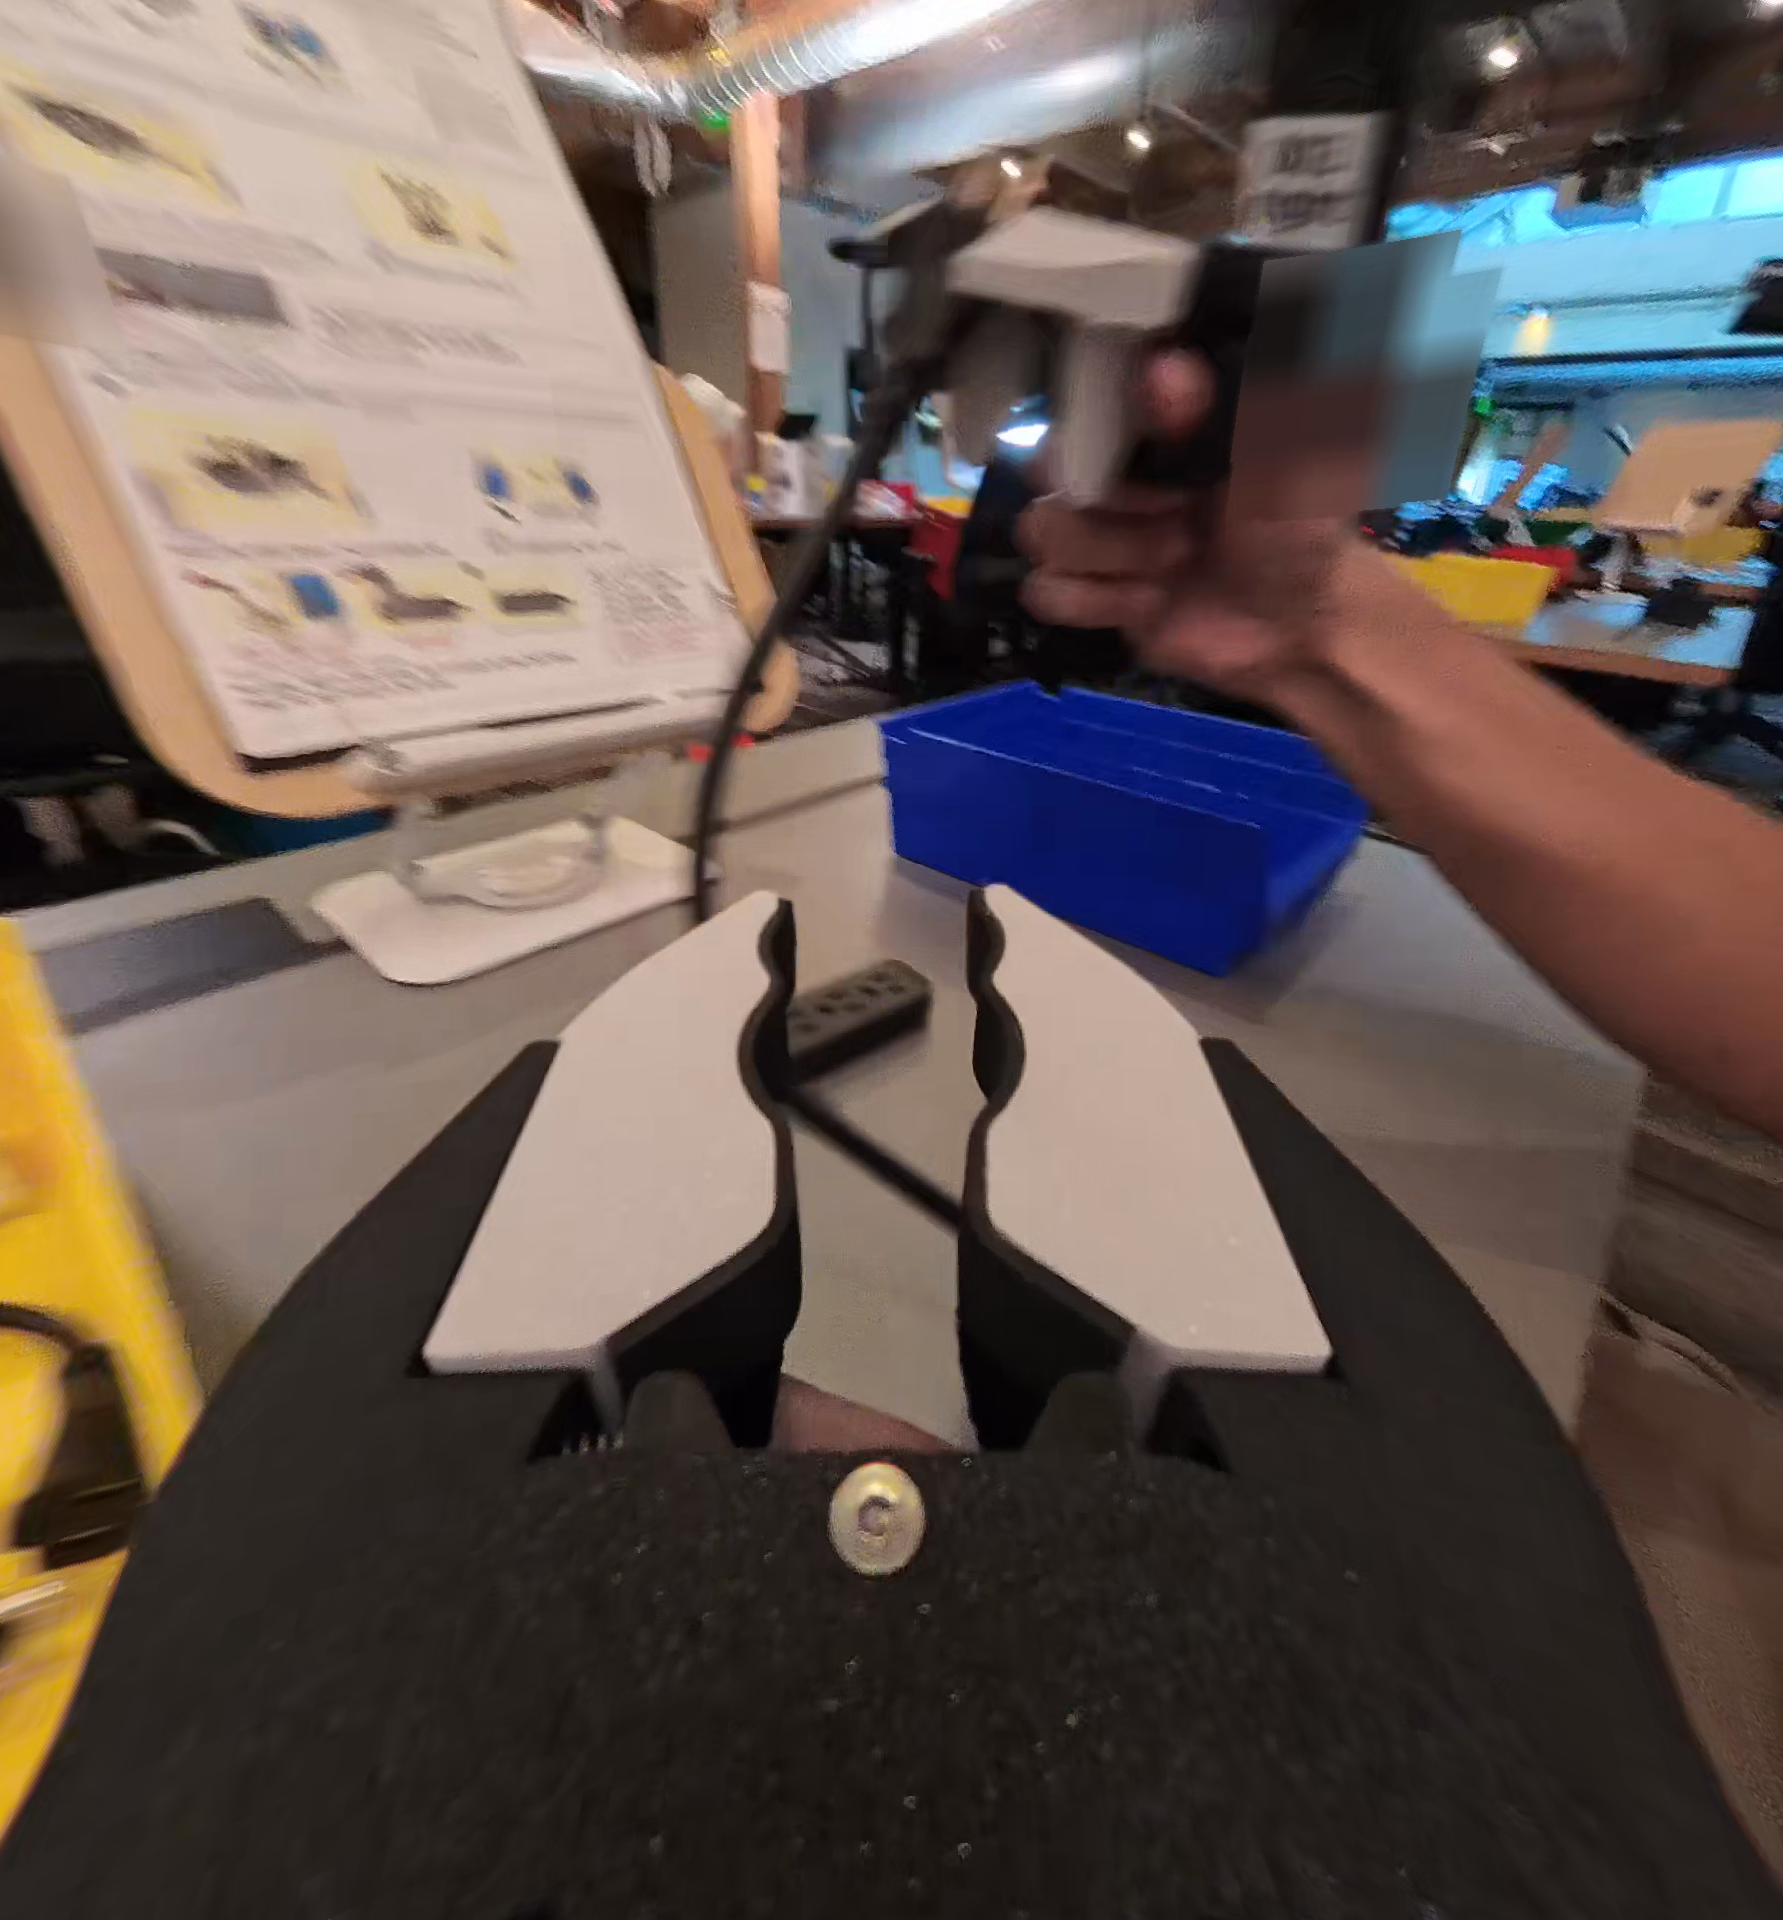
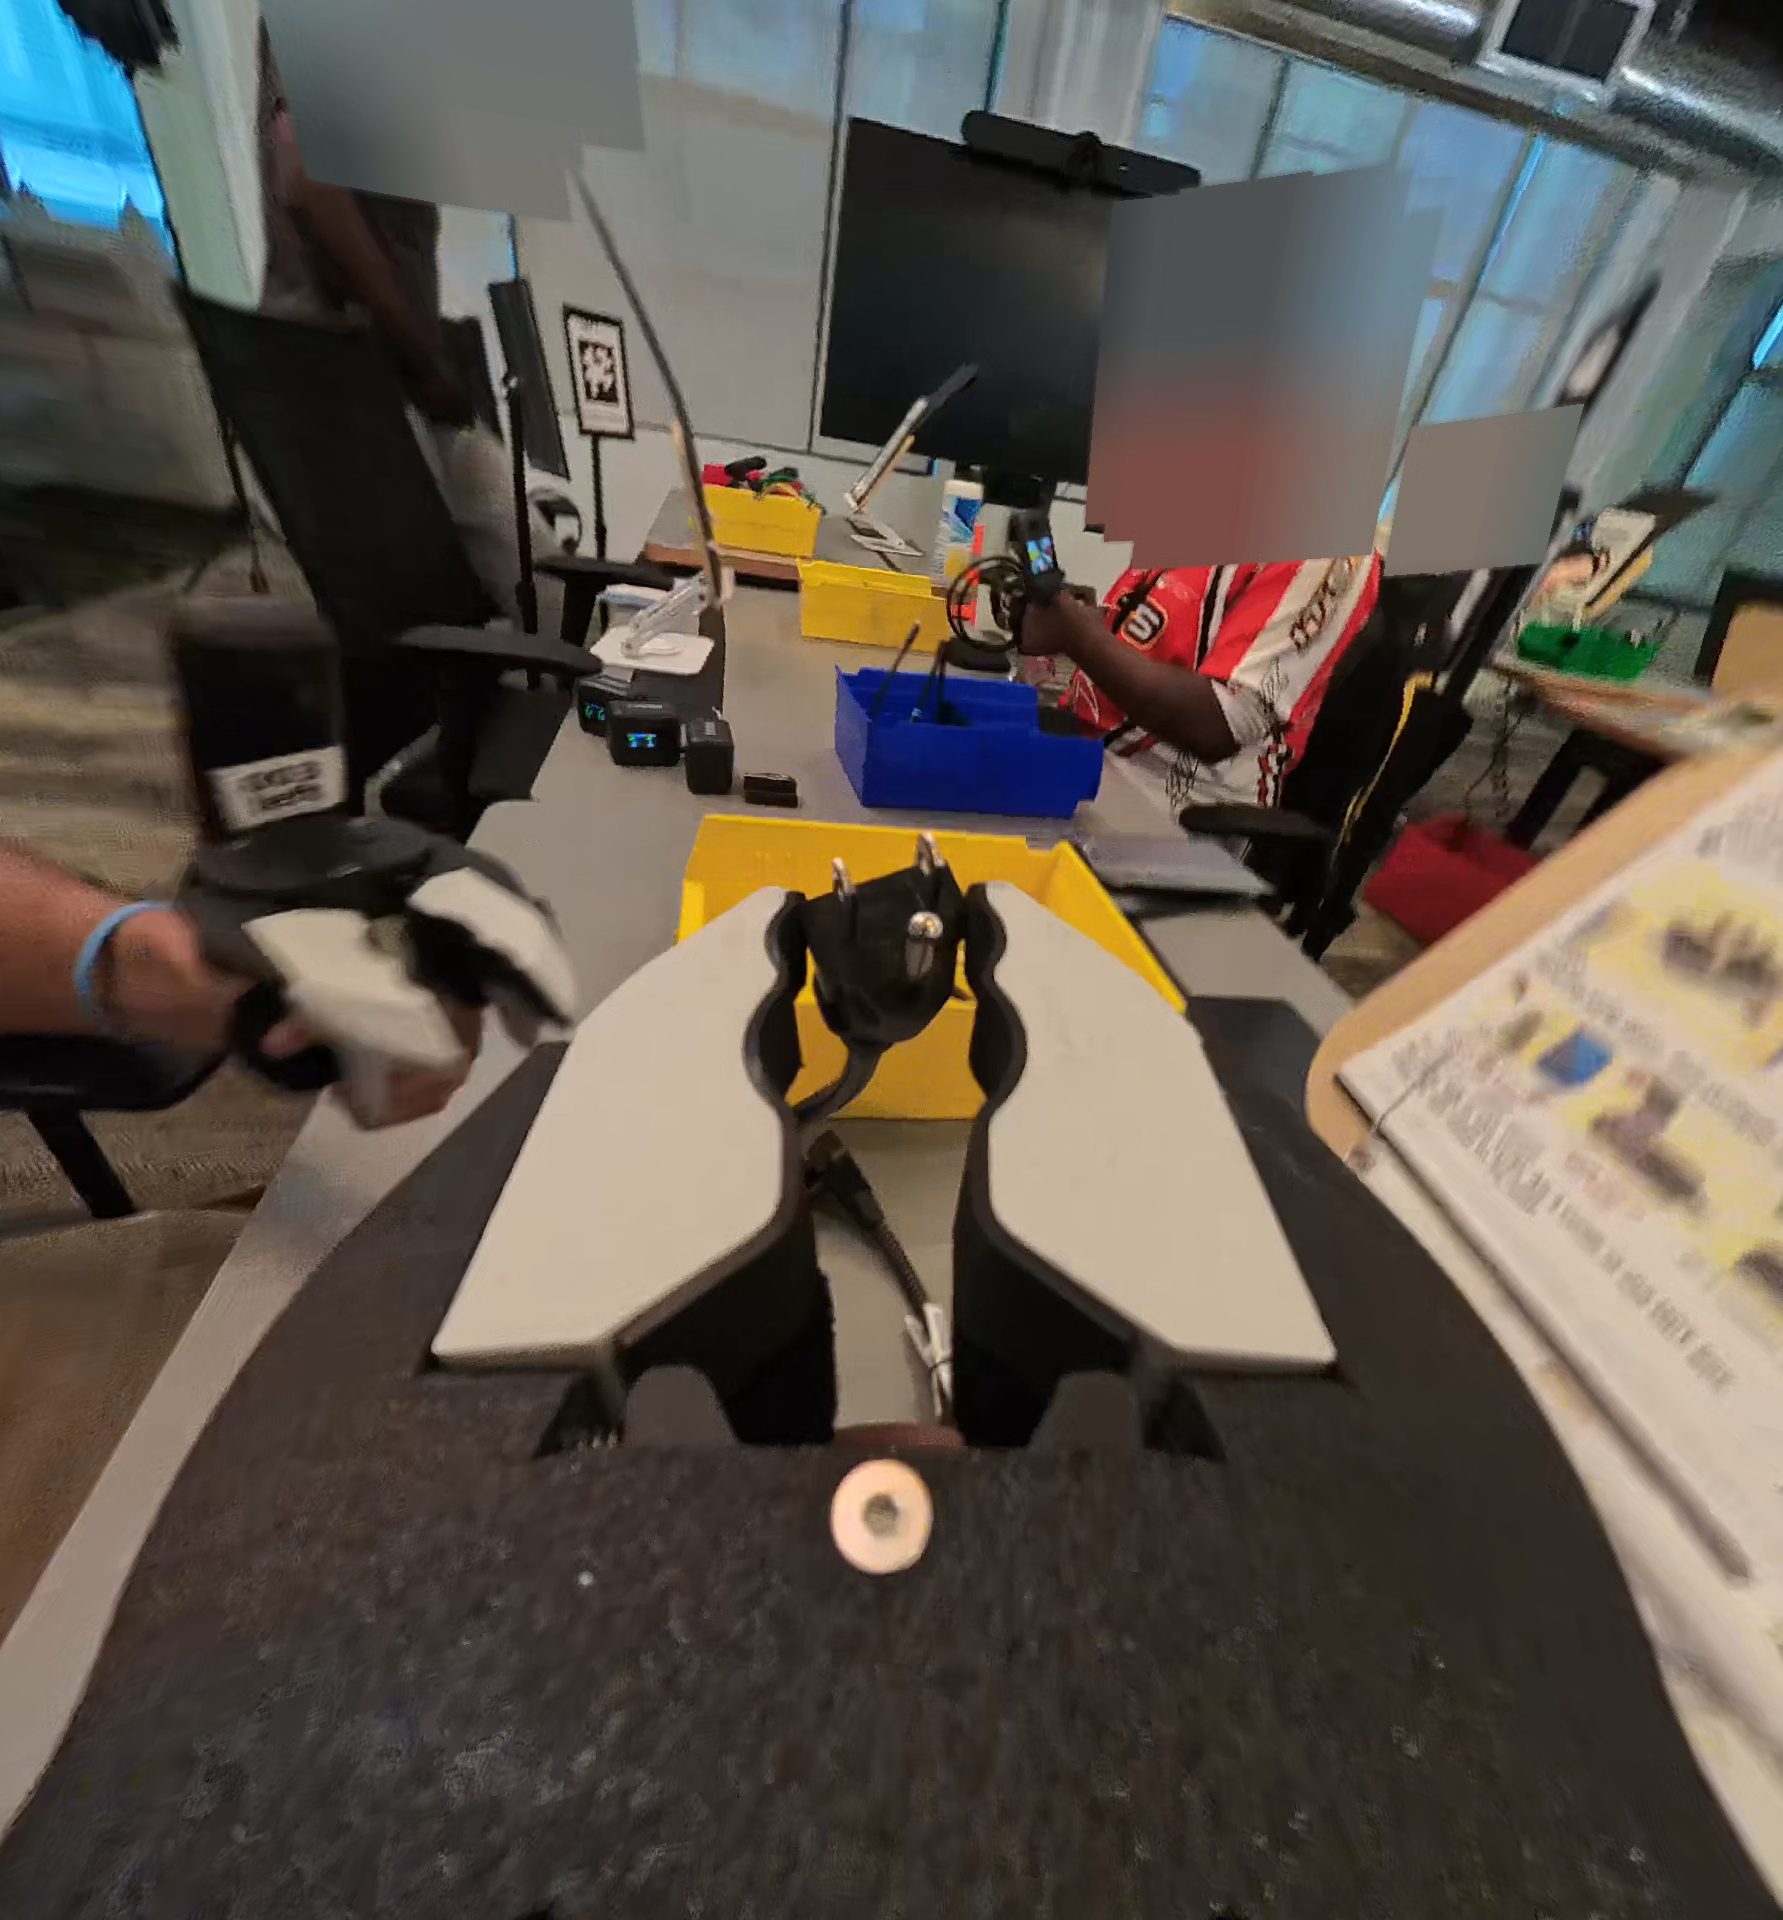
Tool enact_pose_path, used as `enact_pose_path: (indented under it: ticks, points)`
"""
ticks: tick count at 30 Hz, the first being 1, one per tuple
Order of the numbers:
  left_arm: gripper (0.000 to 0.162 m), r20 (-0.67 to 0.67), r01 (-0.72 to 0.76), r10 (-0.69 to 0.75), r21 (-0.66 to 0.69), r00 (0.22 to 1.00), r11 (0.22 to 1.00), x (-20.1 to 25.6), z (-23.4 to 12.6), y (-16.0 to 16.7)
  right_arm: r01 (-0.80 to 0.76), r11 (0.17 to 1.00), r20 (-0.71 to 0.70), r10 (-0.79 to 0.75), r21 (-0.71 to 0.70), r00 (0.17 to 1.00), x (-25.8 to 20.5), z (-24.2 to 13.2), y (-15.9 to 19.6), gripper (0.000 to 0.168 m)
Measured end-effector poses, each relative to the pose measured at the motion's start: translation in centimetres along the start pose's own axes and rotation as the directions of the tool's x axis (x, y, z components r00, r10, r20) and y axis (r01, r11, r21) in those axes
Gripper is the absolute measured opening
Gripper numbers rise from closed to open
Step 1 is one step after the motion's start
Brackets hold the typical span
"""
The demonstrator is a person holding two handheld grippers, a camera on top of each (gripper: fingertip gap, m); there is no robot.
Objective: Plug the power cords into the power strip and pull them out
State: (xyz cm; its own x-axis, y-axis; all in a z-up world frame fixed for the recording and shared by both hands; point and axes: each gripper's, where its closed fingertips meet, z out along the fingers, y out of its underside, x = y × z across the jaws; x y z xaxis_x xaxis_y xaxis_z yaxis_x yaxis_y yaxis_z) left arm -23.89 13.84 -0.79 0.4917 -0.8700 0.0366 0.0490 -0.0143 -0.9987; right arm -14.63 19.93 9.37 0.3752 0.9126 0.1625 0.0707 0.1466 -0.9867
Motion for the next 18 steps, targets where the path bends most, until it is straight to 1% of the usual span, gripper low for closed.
enact_pose_path:
  ticks: [2, 4, 5, 8, 10, 12, 13, 14, 15, 16, 18]
  points:
    - [0.030, 0.051, -0.006, 0.004, 0.041, 0.999, 0.999, -3.4, -1.3, -1.7, 0.092, 0.996, 0.045, -0.092, -0.005, 0.995, -1.9, -0.4, -4.0, 0.029]
    - [0.030, 0.040, -0.001, -0.001, 0.070, 0.999, 0.998, -5.4, -1.3, -2.7, 0.149, 0.989, 0.115, -0.150, 0.022, 0.982, -4.1, -0.5, -7.8, 0.029]
    - [0.031, 0.021, -0.016, 0.014, 0.059, 1.000, 0.998, -5.8, -0.7, -2.7, 0.161, 0.986, 0.156, -0.167, 0.050, 0.974, -5.2, -0.5, -9.6, 0.029]
    - [0.031, -0.023, -0.149, 0.149, 0.020, 0.989, 0.989, -5.4, 2.4, -2.6, 0.131, 0.981, 0.279, -0.166, 0.140, 0.946, -7.9, 0.0, -14.3, 0.029]
    - [0.034, -0.080, -0.192, 0.195, 0.047, 0.977, 0.980, -3.5, 4.6, -3.4, 0.095, 0.979, 0.327, -0.150, 0.178, 0.933, -8.8, 0.6, -16.2, 0.030]
    - [0.033, -0.118, -0.215, 0.232, 0.145, 0.965, 0.966, -0.7, 5.8, -5.7, 0.034, 0.979, 0.351, -0.104, 0.199, 0.931, -9.0, 1.4, -16.4, 0.029]
    - [0.033, -0.116, -0.222, 0.249, 0.204, 0.962, 0.953, 0.5, 6.0, -7.0, -0.013, 0.979, 0.364, -0.064, 0.206, 0.929, -8.9, 1.8, -15.9, 0.029]
    - [0.027, -0.115, -0.212, 0.248, 0.261, 0.962, 0.942, 1.6, 5.8, -8.3, -0.067, 0.975, 0.375, -0.017, 0.210, 0.927, -8.8, 2.1, -15.0, 0.029]
    - [0.032, -0.126, -0.185, 0.234, 0.311, 0.964, 0.932, 2.5, 5.5, -9.4, -0.130, 0.967, 0.383, 0.038, 0.217, 0.923, -8.5, 2.3, -13.7, 0.030]
    - [0.031, -0.132, -0.164, 0.221, 0.349, 0.966, 0.923, 3.1, 5.0, -10.2, -0.197, 0.954, 0.394, 0.095, 0.227, 0.914, -8.2, 2.4, -12.3, 0.030]
    - [0.028, -0.100, -0.155, 0.209, 0.387, 0.973, 0.909, 3.1, 4.1, -11.1, -0.309, 0.917, 0.389, 0.196, 0.253, 0.900, -7.4, 2.3, -9.3, 0.029]
